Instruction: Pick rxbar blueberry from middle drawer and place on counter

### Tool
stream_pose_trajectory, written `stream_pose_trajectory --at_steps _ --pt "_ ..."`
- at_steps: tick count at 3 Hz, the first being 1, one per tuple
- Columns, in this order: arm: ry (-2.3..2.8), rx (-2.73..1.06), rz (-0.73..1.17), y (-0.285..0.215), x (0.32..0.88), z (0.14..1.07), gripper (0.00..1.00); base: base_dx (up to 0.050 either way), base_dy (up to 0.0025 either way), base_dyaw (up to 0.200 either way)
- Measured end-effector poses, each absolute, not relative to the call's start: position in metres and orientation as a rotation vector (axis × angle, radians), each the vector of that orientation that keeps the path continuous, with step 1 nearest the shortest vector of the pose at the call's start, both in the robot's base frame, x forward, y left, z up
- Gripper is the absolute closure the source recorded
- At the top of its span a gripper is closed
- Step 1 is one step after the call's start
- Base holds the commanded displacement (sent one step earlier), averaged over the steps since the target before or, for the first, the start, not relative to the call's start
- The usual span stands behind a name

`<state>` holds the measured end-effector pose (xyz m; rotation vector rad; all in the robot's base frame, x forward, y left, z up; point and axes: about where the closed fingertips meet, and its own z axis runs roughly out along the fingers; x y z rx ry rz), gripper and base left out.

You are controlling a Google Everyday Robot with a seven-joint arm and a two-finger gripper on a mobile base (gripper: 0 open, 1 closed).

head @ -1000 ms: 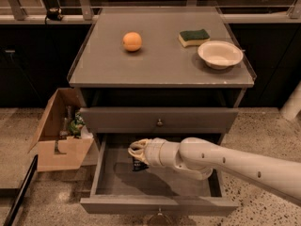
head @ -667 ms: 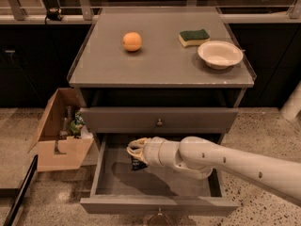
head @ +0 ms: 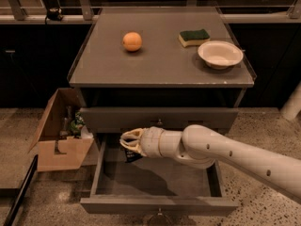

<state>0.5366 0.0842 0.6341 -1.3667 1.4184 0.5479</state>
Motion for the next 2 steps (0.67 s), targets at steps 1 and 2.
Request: stream_pose_trajectory --at_steps 1,2 --pt "1.299 -1.387 0.601 0.087 0.534 0.668 1.00 0.000 0.00000 0.000" --pt "1.198 -1.401 0.693 0.089 0.533 0.689 1.00 0.000 0.00000 0.000"
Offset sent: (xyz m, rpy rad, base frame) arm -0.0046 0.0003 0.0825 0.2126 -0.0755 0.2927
